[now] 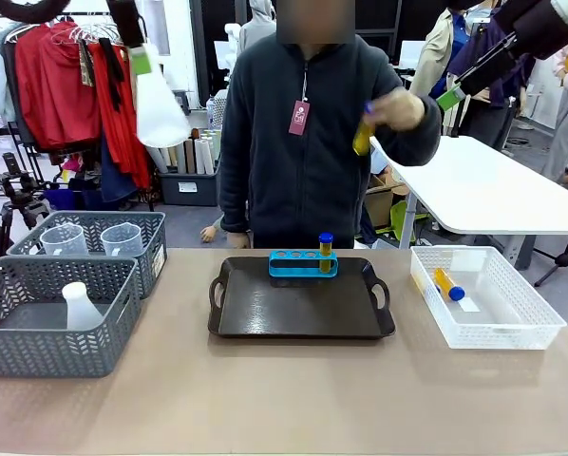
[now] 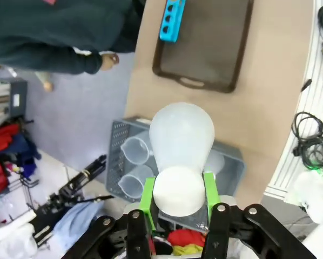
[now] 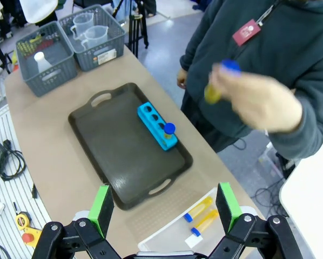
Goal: Prepare the laboratory tools.
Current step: Pick up one Small flask and place it on the Handle tray.
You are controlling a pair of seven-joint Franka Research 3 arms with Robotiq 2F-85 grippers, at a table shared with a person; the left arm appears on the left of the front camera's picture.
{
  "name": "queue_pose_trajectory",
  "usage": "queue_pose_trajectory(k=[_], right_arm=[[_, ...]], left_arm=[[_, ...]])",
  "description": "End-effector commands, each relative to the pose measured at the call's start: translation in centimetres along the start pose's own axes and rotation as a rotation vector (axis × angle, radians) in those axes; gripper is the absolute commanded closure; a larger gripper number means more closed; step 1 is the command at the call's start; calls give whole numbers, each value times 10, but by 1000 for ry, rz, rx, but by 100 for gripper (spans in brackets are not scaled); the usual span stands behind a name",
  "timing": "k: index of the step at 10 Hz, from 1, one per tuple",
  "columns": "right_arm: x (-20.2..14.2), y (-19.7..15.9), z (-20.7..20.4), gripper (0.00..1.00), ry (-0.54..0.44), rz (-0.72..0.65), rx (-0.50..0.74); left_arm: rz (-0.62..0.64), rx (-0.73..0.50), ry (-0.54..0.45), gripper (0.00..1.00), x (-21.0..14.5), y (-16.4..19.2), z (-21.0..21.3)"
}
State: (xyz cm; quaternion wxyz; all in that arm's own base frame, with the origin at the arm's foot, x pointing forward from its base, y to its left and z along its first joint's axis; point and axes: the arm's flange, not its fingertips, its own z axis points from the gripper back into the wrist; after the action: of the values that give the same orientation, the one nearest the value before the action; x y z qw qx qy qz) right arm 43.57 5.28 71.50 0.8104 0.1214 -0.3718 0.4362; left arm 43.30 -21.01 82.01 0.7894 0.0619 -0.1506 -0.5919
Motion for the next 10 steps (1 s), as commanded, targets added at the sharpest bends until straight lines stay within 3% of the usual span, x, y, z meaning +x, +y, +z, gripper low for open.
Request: queue_pose_trajectory(k=[1,5,10], right_arm=[[0,0,1,0,-4,7,3],[0,0,1,0,-4,7,3],[0,0,1,0,-4,7,3]], left_arm=[[-55,-8,-30,100,16,9,10],[-72,-40,-78,100,36,12,6],[-60,-17,-42,100,33,-1,-6]])
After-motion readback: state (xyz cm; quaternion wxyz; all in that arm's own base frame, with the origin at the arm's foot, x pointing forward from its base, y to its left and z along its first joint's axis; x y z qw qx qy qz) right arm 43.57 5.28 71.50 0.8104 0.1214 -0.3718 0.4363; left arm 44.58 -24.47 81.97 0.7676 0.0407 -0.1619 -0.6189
